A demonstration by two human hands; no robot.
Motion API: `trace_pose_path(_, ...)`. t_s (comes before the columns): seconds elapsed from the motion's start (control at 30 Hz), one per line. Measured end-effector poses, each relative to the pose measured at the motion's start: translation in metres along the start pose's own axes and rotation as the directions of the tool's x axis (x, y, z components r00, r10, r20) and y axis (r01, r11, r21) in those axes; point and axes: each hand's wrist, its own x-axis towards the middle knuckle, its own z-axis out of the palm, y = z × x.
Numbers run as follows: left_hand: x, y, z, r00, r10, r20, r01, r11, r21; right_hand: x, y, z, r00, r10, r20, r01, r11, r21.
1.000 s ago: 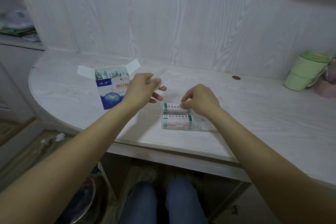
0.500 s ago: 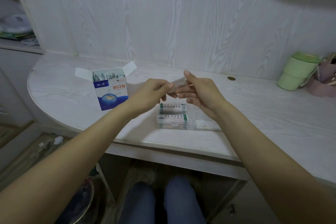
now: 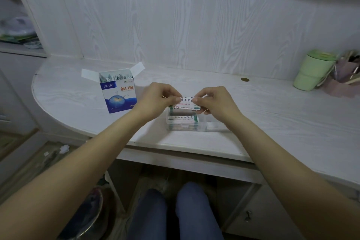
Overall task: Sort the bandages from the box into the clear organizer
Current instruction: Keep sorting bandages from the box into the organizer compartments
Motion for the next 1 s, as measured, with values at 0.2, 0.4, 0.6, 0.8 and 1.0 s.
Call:
trace_pose_path(0.2, 0.000, -0.007, 0.005, 1.000, -0.027, 0.007, 0.027, 0.999, 0.030, -0.003, 0.006, 0.002, 0.998, -0.058, 0.007, 0.058, 0.992, -0.112)
trace_pose_path(0.4, -0.001, -0.014, 0.009, 0.998, -0.019, 0.067, 0.007, 0.984, 0.176, -0.001, 0.007, 0.009, 0.996, -0.091, 0.012, 0.091, 0.952, -0.292)
trace_pose_path(0.6, -0.001, -0.017, 0.012, 0.994, -0.006, 0.107, -0.031, 0.942, 0.334, -0.001, 0.011, 0.016, 0.994, -0.093, 0.055, 0.107, 0.899, -0.425)
trace_pose_path(0.8, 0.003, -0.014, 0.010, 0.989, 0.034, 0.143, -0.111, 0.814, 0.571, -0.001, 0.006, 0.019, 0.998, -0.045, 0.054, 0.068, 0.803, -0.593)
trace_pose_path(1.0, 0.003, -0.015, 0.010, 0.987, -0.007, 0.162, -0.091, 0.805, 0.587, -0.001, 0.004, 0.019, 0.998, 0.029, 0.057, 0.013, 0.779, -0.626)
